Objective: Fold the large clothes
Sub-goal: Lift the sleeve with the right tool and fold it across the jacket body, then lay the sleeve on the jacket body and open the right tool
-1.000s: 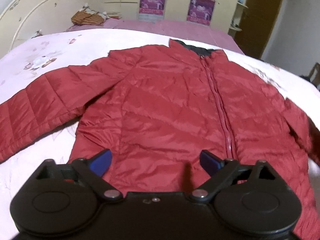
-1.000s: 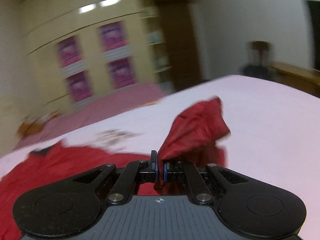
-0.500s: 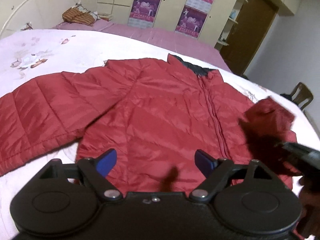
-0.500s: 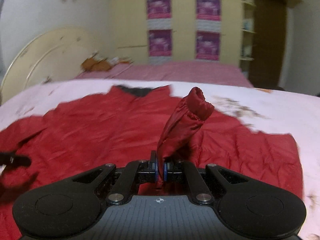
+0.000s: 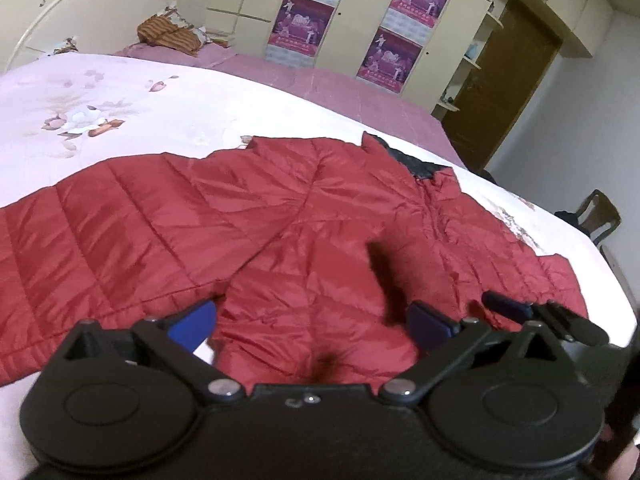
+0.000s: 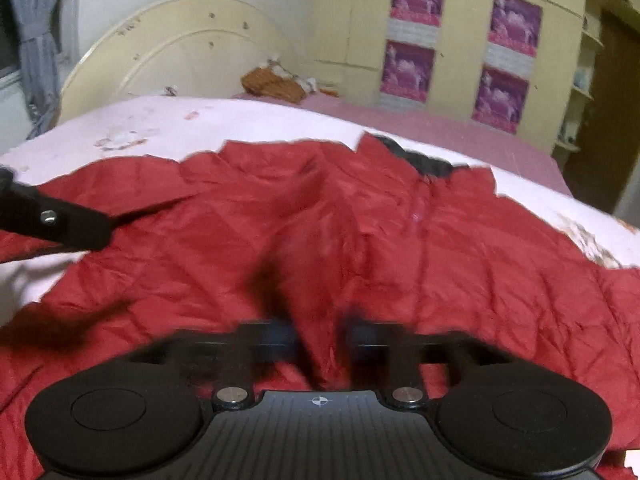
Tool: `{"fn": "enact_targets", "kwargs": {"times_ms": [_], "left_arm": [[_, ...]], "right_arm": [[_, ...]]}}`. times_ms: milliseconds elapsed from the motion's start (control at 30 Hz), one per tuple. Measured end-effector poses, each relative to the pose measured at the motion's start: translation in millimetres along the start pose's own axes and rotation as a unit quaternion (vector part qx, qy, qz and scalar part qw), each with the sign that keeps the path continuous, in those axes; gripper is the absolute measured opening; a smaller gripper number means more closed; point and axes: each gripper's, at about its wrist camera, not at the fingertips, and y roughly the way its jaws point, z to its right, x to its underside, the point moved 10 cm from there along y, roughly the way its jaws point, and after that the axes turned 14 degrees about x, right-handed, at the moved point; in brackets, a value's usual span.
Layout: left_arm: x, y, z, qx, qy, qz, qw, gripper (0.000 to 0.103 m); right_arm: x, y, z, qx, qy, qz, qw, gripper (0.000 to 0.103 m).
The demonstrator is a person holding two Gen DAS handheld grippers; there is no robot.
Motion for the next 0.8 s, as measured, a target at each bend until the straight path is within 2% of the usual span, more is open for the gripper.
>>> {"fn": "enact_targets", "kwargs": {"times_ms": [100, 133, 167, 233, 267, 300, 333, 367, 433, 467, 500, 533, 600, 667, 700, 800], "left_arm": [[0, 11, 13, 0.030, 0.001, -0.006, 0.9995, 0.102], [-1, 17, 20, 0.041, 0.005, -0.010, 0.9991, 0.101], [-1, 25, 26, 0.047, 0.011, -0.014, 0.9988, 0.101], [-1, 40, 38, 0.053, 0.021, -0.023, 0.9981, 0.091], [-2, 48, 44, 0.058, 0.025, -0.028, 0.9976, 0.090], [-2, 58, 48, 0.062, 0.027, -0.035, 0.9971, 0.086], [-1, 67, 50, 0.060, 0.029, -0.043, 0.9969, 0.077], [-1, 78, 51, 0.053, 0.029, -0.056, 0.9966, 0.073], [2, 94, 50, 0.040, 0.025, -0.072, 0.9963, 0.052], [3, 100, 49, 0.034, 0.024, -0.076, 0.9962, 0.046], [4, 104, 50, 0.033, 0.025, -0.080, 0.9959, 0.032], [4, 109, 51, 0.034, 0.028, -0.083, 0.9956, 0.024], [3, 116, 58, 0.043, 0.041, -0.081, 0.9950, 0.016], [-2, 117, 69, 0.052, 0.055, -0.065, 0.9950, 0.014], [-6, 113, 76, 0.055, 0.064, -0.053, 0.9950, 0.008], [-28, 90, 75, 0.046, 0.071, 0.006, 0.9964, 0.007]], "right_arm": [[-7, -11, 9, 0.001, 0.014, 0.021, 1.000, 0.076], [-9, -14, 18, 0.005, 0.028, 0.024, 0.999, 0.071], [-10, -17, 26, 0.008, 0.039, 0.023, 0.999, 0.053], [-9, -21, 52, 0.024, 0.070, 0.018, 0.997, 0.037], [-8, -26, 66, 0.031, 0.085, 0.018, 0.996, 0.029], [-6, -27, 81, 0.040, 0.104, 0.017, 0.994, 0.026], [-4, -31, 94, 0.050, 0.117, 0.015, 0.992, 0.025], [-1, -32, 107, 0.062, 0.130, 0.012, 0.990, 0.025], [6, -40, 131, 0.084, 0.148, 0.007, 0.985, 0.025], [9, -43, 143, 0.095, 0.158, 0.005, 0.983, 0.025], [13, -46, 154, 0.104, 0.167, 0.003, 0.980, 0.025], [17, -50, 163, 0.111, 0.176, 0.001, 0.978, 0.025], [26, -55, 184, 0.126, 0.200, -0.005, 0.972, 0.024], [34, -63, 204, 0.140, 0.223, -0.009, 0.965, 0.019], [38, -63, 213, 0.147, 0.233, -0.012, 0.961, 0.018], [47, -69, 236, 0.161, 0.257, -0.016, 0.953, 0.018]]}}
